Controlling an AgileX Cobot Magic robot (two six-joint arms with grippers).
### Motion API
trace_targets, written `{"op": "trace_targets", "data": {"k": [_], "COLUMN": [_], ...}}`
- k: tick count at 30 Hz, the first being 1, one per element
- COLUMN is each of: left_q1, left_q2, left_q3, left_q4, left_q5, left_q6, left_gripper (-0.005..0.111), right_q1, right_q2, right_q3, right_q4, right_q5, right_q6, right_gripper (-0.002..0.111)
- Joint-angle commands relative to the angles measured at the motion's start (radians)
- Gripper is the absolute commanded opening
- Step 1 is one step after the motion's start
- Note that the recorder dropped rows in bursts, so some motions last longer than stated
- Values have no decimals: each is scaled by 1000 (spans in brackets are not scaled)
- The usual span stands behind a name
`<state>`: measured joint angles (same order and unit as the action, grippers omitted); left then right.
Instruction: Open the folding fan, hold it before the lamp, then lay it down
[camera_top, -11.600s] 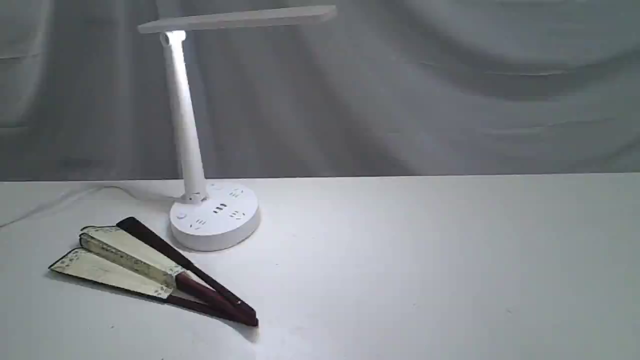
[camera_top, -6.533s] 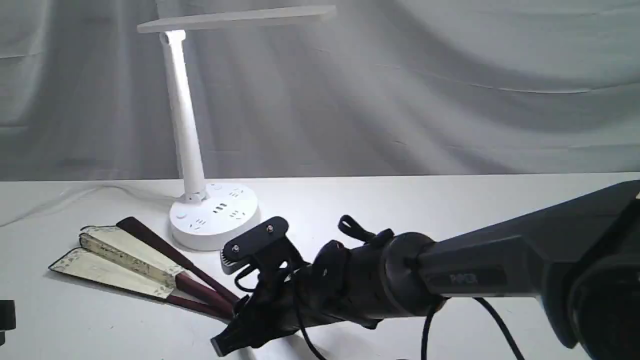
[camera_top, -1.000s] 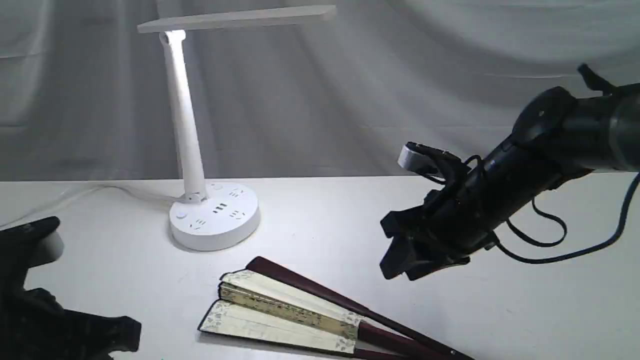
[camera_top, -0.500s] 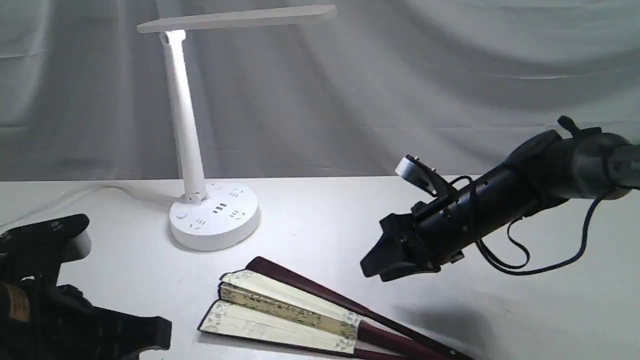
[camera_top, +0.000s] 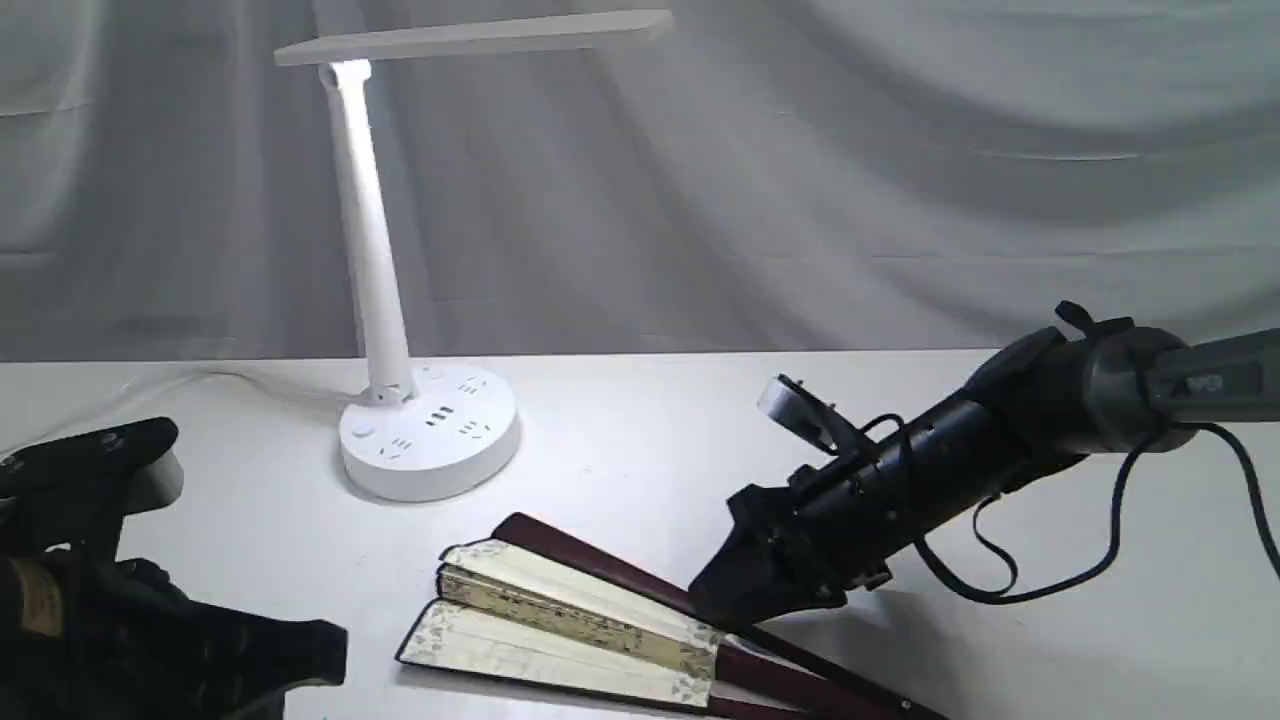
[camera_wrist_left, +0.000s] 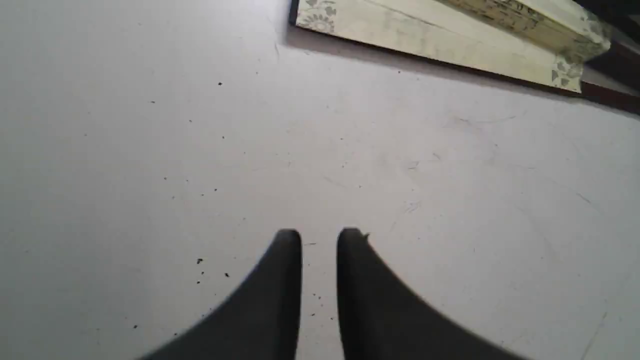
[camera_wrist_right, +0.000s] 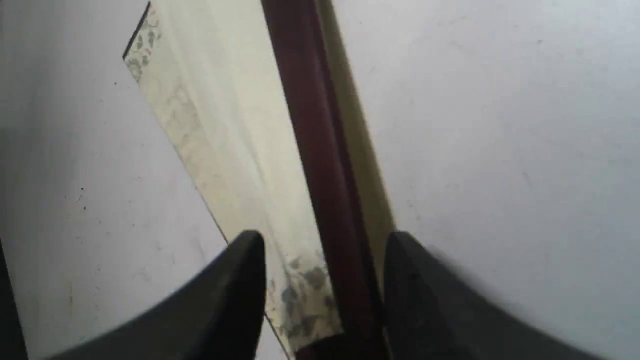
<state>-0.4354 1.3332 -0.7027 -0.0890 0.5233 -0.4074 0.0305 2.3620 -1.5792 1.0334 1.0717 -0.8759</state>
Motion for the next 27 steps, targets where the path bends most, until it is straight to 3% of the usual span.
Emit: {"op": "trace_targets", "data": {"k": [1, 18, 27], "left_q1": [-7, -7, -7], "left_q2": [-1, -1, -1], "left_q3": [-6, -6, -6], "left_q4": [4, 4, 4], "left_q5": [-12, -12, -5], "left_q6": [-8, -2, -2], "left_gripper": [13, 13, 13], "right_q1": [19, 40, 40], "right_q2": [0, 4, 4], "right_q3": [-6, -6, -6], "right_q4": [-2, -56, -63], "right_q5": [6, 1, 13], "right_q6": [0, 103, 95], "right_gripper": [39, 38, 10]}}
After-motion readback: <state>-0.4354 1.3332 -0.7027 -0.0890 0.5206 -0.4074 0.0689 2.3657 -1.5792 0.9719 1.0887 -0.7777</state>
